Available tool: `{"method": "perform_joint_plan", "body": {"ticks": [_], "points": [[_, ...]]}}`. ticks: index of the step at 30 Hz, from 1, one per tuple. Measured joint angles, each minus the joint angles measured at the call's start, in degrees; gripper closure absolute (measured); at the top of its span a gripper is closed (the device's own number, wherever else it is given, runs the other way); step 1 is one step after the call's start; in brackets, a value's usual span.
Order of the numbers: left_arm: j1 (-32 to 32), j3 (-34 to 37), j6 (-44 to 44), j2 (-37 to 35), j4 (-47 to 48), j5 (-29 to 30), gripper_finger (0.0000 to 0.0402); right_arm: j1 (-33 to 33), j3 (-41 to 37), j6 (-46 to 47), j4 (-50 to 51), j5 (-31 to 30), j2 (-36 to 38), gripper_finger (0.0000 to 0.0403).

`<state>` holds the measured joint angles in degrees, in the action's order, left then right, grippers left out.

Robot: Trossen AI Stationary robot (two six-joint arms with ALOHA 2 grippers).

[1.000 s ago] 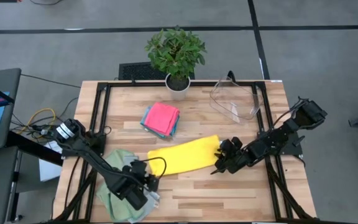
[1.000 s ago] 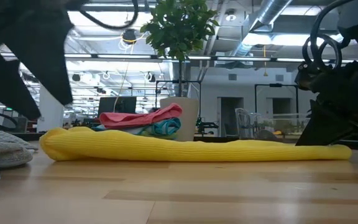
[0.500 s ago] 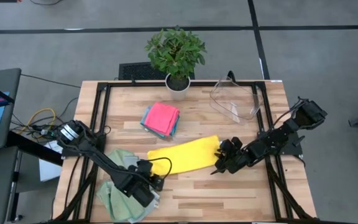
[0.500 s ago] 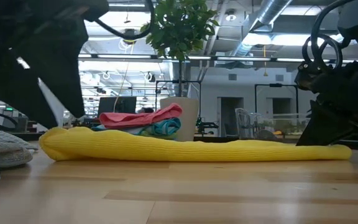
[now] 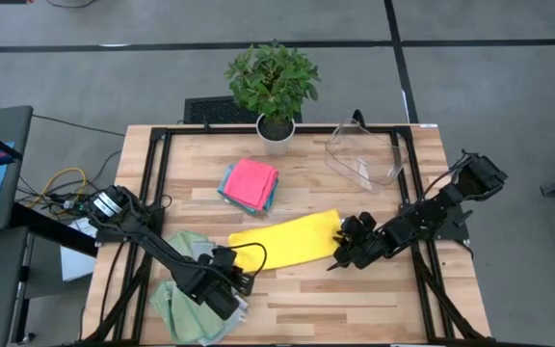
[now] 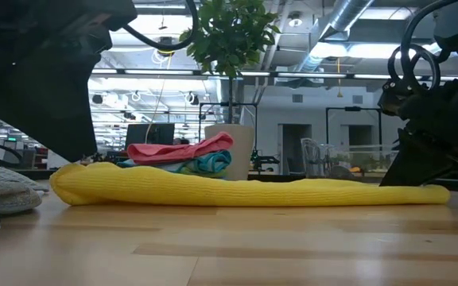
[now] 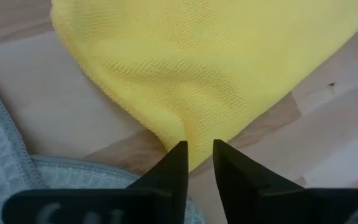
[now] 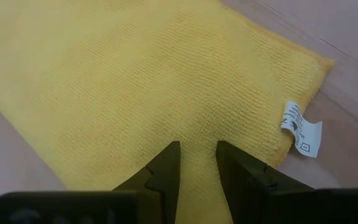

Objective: Fold microfiber towels
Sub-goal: Fold the yellow microfiber towel

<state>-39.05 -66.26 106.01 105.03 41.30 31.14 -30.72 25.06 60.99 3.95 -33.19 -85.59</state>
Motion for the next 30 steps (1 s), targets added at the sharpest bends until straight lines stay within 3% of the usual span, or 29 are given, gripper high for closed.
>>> {"method": "perform_joint_plan", "body": {"ticks": [12, 20, 25, 30], "points": [[0.0, 0.0, -3.2, -0.5, 0.3, -1.9, 0.0398, 0.0, 0.0, 0.0, 0.0, 0.0, 0.0, 0.0271], [-2.1, 0.0, -2.3, -5.1, 1.6, 0.4, 0.0400, 0.0, 0.0, 0.1, 0.0, 0.2, 0.0, 0.0271], [-2.5, 0.0, -1.4, -3.7, 1.1, -5.1, 0.0369, 0.0, 0.0, 0.0, 0.0, 0.2, 0.0, 0.0271], [-1.4, 0.0, -1.3, -3.7, 1.9, -1.5, 0.0288, 0.0, 0.0, 0.1, 0.0, 0.2, 0.0, 0.0271]]}}
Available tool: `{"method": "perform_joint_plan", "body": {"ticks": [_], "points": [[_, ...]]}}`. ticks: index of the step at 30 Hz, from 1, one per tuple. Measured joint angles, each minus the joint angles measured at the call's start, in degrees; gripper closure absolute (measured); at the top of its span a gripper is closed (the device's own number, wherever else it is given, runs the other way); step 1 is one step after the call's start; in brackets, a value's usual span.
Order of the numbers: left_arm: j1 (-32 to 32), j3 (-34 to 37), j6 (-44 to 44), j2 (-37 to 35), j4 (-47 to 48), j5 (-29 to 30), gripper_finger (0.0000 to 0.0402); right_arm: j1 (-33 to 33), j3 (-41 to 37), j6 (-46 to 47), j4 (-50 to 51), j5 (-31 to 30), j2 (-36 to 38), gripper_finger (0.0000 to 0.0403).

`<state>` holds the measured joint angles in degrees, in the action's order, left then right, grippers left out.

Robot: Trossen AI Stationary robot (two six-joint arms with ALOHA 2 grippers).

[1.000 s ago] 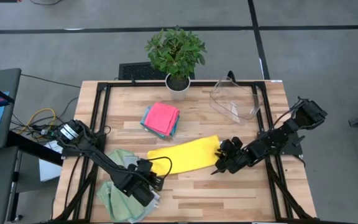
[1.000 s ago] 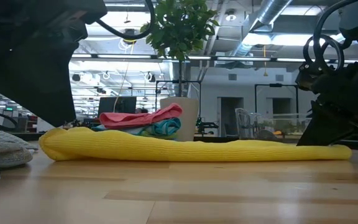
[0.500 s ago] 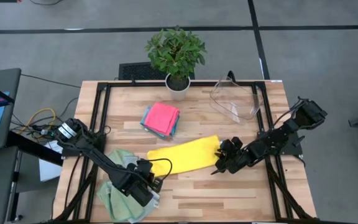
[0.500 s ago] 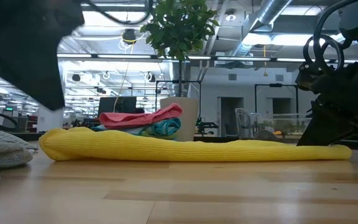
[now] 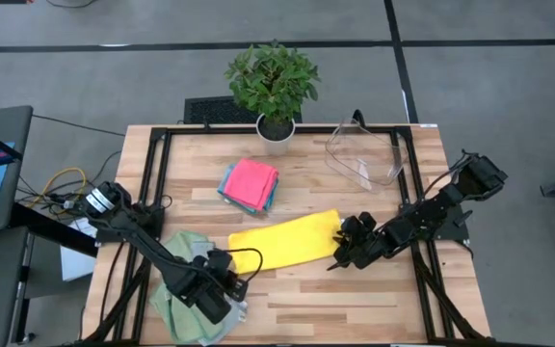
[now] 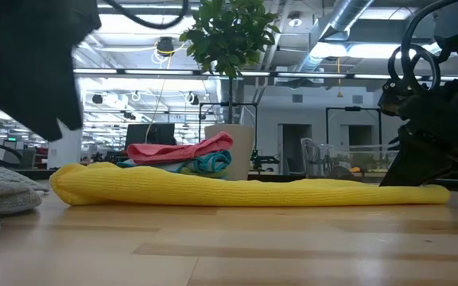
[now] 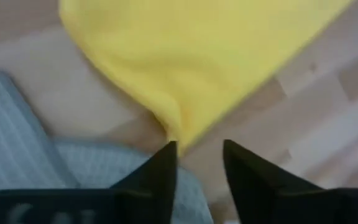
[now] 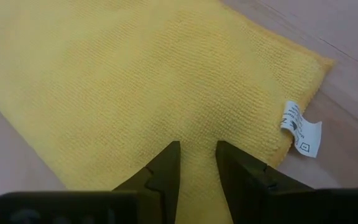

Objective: Fold microfiber towels
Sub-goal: Fold the yellow microfiber towel

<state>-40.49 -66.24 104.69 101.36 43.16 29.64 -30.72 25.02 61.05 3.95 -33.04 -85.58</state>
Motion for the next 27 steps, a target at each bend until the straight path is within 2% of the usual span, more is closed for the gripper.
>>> {"method": "perform_joint_plan", "body": {"ticks": [2, 6, 9, 12, 18, 27], "points": [[0.8, 0.1, 0.3, 0.0, 1.6, -1.1, 0.0256, 0.0, 0.0, 0.0, 0.0, 0.0, 0.0, 0.0271], [2.0, 3.1, 1.0, 1.2, -2.0, -3.6, 0.0211, 0.0, 0.0, 0.0, -0.1, 0.1, 0.0, 0.0271], [2.6, 4.0, 0.8, 1.8, -6.9, -4.0, 0.0199, 0.0, 0.0, 0.4, -0.2, 0.1, 0.0, 0.0272], [2.8, 4.6, 0.7, 1.9, -6.5, -3.5, 0.0200, 0.0, 0.0, 0.4, -0.4, 0.1, 0.0, 0.0272], [2.9, 4.6, 0.8, 1.7, -6.0, -2.4, 0.0233, 0.0, -0.1, 0.5, -0.8, 0.2, 0.0, 0.0272], [3.3, 4.6, -1.8, 3.8, -11.2, -3.9, 0.0337, 0.0, -0.1, 0.5, -0.9, 0.2, 0.0, 0.0272]]}}
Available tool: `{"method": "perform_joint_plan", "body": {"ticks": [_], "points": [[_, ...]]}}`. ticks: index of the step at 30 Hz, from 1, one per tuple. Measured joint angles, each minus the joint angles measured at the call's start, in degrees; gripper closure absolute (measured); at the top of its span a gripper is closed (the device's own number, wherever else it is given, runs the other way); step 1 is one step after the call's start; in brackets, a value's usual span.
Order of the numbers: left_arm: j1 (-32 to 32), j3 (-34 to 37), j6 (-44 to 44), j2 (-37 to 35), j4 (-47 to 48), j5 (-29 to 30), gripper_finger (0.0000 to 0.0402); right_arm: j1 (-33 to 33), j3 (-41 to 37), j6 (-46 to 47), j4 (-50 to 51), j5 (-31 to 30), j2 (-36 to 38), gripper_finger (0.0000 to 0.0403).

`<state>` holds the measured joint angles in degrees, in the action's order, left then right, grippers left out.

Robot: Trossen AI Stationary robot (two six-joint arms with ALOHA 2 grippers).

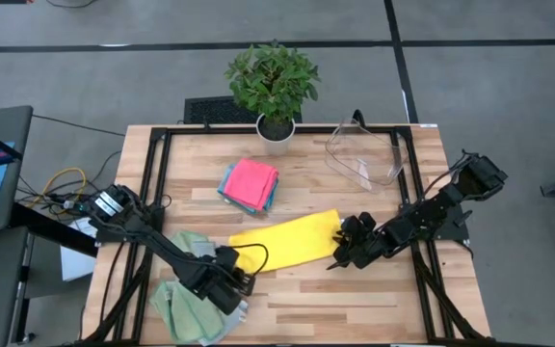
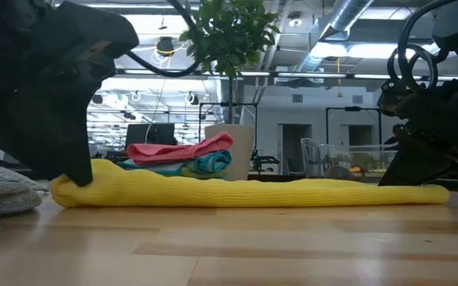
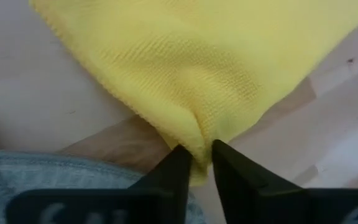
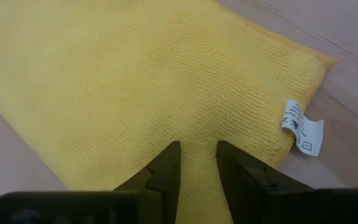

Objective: Fold microfiber towels
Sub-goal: Fold the yellow microfiber towel

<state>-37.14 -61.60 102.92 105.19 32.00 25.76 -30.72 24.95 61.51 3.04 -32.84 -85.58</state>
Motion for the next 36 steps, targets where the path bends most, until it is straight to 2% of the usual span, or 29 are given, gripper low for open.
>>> {"method": "perform_joint_plan", "body": {"ticks": [6, 12, 15, 18, 24, 28, 30, 33, 36], "points": [[0.5, -1.9, -5.9, -1.9, 0.0, -2.2, 0.0395, 0.1, 0.0, 0.0, 0.1, 0.0, 0.0, 0.0272], [0.7, -2.9, -16.0, -5.9, 3.8, -6.0, 0.0387, 0.1, 0.0, 0.0, 0.4, 0.0, 0.0, 0.0272], [0.8, -2.8, -18.4, -6.2, 6.0, -8.0, 0.0376, 0.1, 0.0, 0.0, 0.5, 0.0, 0.0, 0.0272], [1.6, -2.8, -19.6, -5.9, 7.2, -10.4, 0.0351, 0.1, 0.1, -0.1, 0.6, 0.0, 0.0, 0.0272], [3.6, -2.8, -22.9, -5.8, 5.7, -12.9, 0.0260, 0.1, 0.1, -0.2, 0.8, 0.0, 0.0, 0.0272], [2.9, -2.8, -22.1, -6.3, 7.8, -17.7, 0.0212, 0.1, 0.1, -0.1, 1.0, 0.0, 0.0, 0.0272], [0.9, -2.9, -20.6, -7.7, 7.9, -16.6, 0.0200, 0.1, 0.1, 0.0, 1.0, 0.0, 0.0, 0.0272], [-2.8, -4.5, -20.3, -9.7, 10.5, -11.4, 0.0193, 0.1, 0.1, 0.0, 1.0, 0.1, 0.0, 0.0272], [-6.2, -6.6, -20.8, -10.2, 12.0, -0.4, 0.0192, 0.1, 0.1, -0.1, 1.1, 0.4, 0.0, 0.0272]]}}
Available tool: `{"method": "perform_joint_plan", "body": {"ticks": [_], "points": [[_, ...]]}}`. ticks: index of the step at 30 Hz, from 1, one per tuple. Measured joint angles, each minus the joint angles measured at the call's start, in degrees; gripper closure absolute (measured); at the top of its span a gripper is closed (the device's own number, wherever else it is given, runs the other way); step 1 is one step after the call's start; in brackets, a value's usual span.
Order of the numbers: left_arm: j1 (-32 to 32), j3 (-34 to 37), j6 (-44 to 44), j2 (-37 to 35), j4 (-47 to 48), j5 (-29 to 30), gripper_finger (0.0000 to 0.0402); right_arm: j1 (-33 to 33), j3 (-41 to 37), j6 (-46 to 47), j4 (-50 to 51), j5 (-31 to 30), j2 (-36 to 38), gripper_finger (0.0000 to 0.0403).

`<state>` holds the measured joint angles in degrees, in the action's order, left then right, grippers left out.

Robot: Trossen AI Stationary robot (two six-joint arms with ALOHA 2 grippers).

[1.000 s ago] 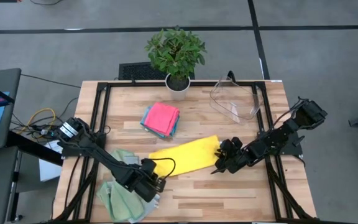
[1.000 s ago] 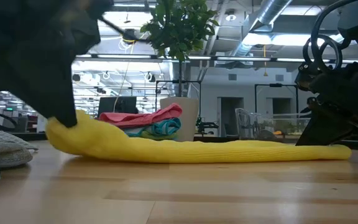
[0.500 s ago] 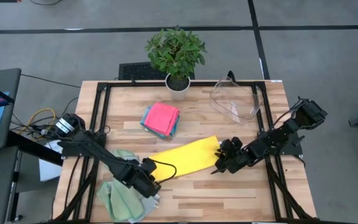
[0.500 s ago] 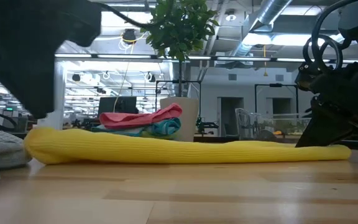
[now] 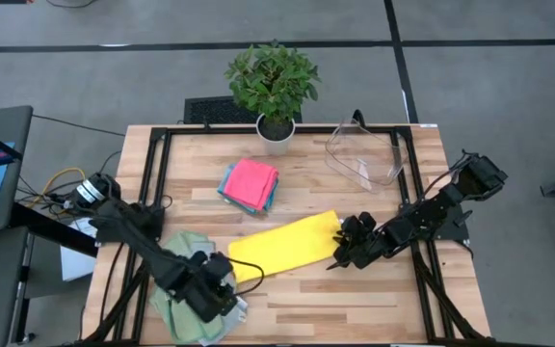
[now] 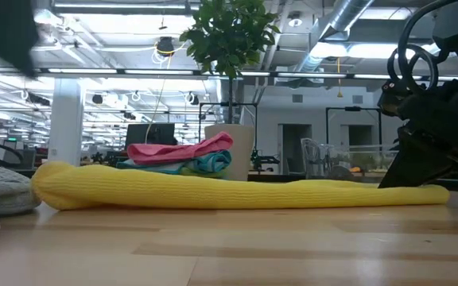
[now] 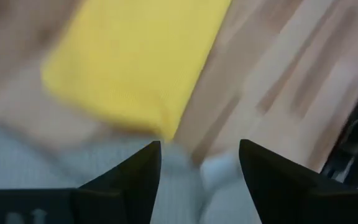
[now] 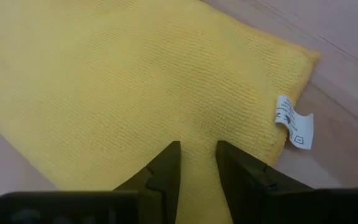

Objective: Fold microfiber towels
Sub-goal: Fold the yellow microfiber towel

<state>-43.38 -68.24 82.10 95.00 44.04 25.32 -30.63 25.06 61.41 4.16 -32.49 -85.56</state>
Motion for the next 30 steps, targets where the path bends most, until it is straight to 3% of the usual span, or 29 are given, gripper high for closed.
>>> {"method": "perform_joint_plan", "body": {"ticks": [2, 4, 11, 18, 30], "points": [[-1.4, -0.6, -2.7, 0.4, -1.8, 7.9, 0.0192, 0.0, 0.0, 0.1, 0.0, 0.0, 0.0, 0.0272], [-1.3, -0.7, -6.3, 2.0, -4.6, 11.1, 0.0193, 0.0, 0.0, 0.1, 0.0, 0.1, 0.0, 0.0272], [2.6, -0.6, -13.1, 9.4, -7.4, 7.5, 0.0219, 0.0, 0.0, 0.1, -0.2, 0.6, 0.0, 0.0272], [2.7, -0.6, -5.9, 12.0, 1.1, 5.3, 0.0268, 0.0, 0.0, 0.5, -0.2, 0.7, 0.0, 0.0271], [0.3, 1.4, -3.0, 11.4, -4.8, 6.8, 0.0297, 0.0, 0.0, 0.6, -0.1, 0.7, 0.0, 0.0271]]}}
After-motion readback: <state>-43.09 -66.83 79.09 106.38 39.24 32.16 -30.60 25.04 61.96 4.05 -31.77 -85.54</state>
